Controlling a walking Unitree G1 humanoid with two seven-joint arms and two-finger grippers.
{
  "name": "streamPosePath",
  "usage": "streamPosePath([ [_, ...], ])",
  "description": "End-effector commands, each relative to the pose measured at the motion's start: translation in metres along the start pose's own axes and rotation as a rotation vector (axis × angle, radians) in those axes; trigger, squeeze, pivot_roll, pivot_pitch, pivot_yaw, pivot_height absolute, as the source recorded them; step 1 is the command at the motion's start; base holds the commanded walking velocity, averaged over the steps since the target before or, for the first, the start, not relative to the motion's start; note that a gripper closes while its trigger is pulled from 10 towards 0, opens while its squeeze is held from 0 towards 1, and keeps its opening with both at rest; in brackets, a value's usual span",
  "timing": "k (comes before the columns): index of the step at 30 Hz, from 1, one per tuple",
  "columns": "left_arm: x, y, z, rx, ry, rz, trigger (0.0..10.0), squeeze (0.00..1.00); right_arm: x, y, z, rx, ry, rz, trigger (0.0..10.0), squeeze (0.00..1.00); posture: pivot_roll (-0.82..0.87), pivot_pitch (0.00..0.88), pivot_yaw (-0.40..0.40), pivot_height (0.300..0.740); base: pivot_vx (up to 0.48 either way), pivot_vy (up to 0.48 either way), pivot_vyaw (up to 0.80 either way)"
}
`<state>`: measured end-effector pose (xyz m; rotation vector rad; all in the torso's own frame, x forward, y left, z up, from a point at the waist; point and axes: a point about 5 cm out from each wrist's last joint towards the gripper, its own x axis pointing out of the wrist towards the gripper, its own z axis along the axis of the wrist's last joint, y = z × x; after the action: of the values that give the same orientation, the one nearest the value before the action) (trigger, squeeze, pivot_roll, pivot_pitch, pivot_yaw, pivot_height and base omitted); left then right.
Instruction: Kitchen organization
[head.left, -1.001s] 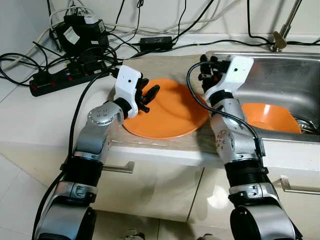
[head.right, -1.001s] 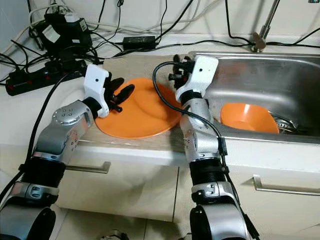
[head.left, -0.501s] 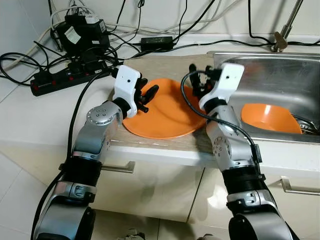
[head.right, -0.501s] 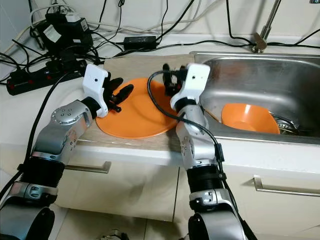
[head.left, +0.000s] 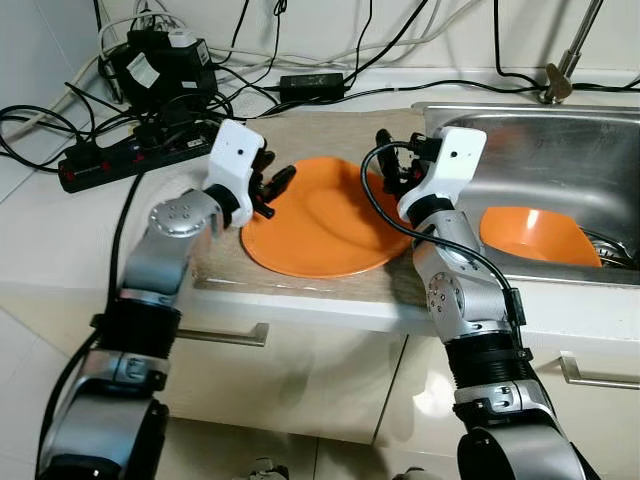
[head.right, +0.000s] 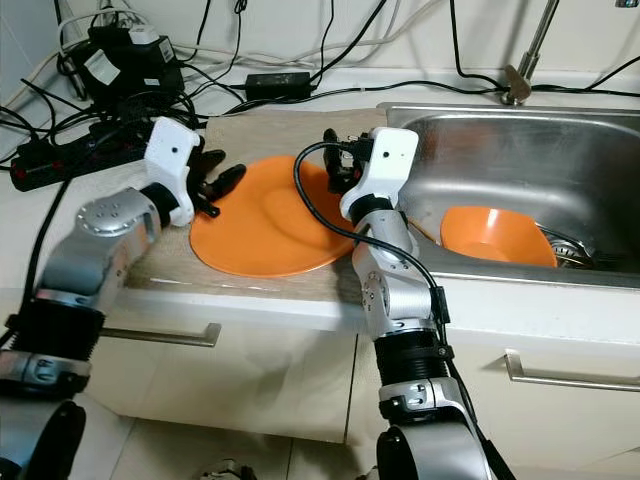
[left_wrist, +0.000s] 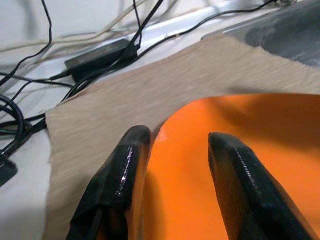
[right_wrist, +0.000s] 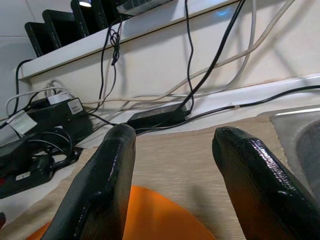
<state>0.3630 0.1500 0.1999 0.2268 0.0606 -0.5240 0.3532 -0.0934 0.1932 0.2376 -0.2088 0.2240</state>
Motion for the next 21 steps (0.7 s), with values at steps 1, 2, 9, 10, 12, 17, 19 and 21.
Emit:
streamPosePath([
  [1, -0.003, 0.009, -0.003, 0.003, 0.059, -0.002, 10.0, 0.0, 0.002, 0.006, 0.006, 0.012, -0.016, 0.025, 10.0, 0.0, 0.01, 0.0, 0.067, 0.715, 0.0, 0.0, 0.0],
  [2, -0.003, 0.009, -0.003, 0.003, 0.059, -0.002, 10.0, 0.0, 0.002, 0.006, 0.006, 0.012, -0.016, 0.025, 10.0, 0.0, 0.01, 0.0, 0.067, 0.715, 0.0, 0.0, 0.0],
  [9, -0.013, 0.03, -0.022, -0.091, 0.241, -0.038, 10.0, 0.0, 0.003, 0.011, 0.017, 0.053, -0.041, 0.048, 10.0, 0.0, 0.01, 0.0, 0.066, 0.715, 0.0, 0.0, 0.0],
  [10, -0.014, 0.034, -0.023, -0.104, 0.254, -0.037, 10.0, 0.0, 0.004, 0.012, 0.024, 0.068, -0.054, 0.056, 10.0, 0.0, 0.01, 0.0, 0.066, 0.715, 0.0, 0.0, 0.0],
  [12, -0.017, 0.039, -0.024, -0.114, 0.265, -0.044, 10.0, 0.0, 0.005, 0.014, 0.034, 0.085, -0.073, 0.068, 10.0, 0.0, 0.01, 0.0, 0.064, 0.715, 0.0, 0.0, 0.0],
  [17, -0.018, 0.043, -0.025, -0.136, 0.279, -0.057, 10.0, 0.0, 0.006, 0.013, 0.039, 0.094, -0.086, 0.076, 10.0, 0.0, 0.0, 0.0, 0.062, 0.715, 0.0, 0.0, 0.0],
  [19, -0.019, 0.047, -0.027, -0.197, 0.302, -0.075, 10.0, 0.0, 0.005, 0.011, 0.036, 0.096, -0.074, 0.068, 10.0, 0.0, 0.0, 0.0, 0.063, 0.715, 0.0, 0.0, 0.0],
  [21, -0.019, 0.048, -0.028, -0.219, 0.309, -0.084, 10.0, 0.0, 0.004, 0.01, 0.035, 0.097, -0.064, 0.065, 10.0, 0.0, 0.0, 0.0, 0.063, 0.715, 0.0, 0.0, 0.0],
])
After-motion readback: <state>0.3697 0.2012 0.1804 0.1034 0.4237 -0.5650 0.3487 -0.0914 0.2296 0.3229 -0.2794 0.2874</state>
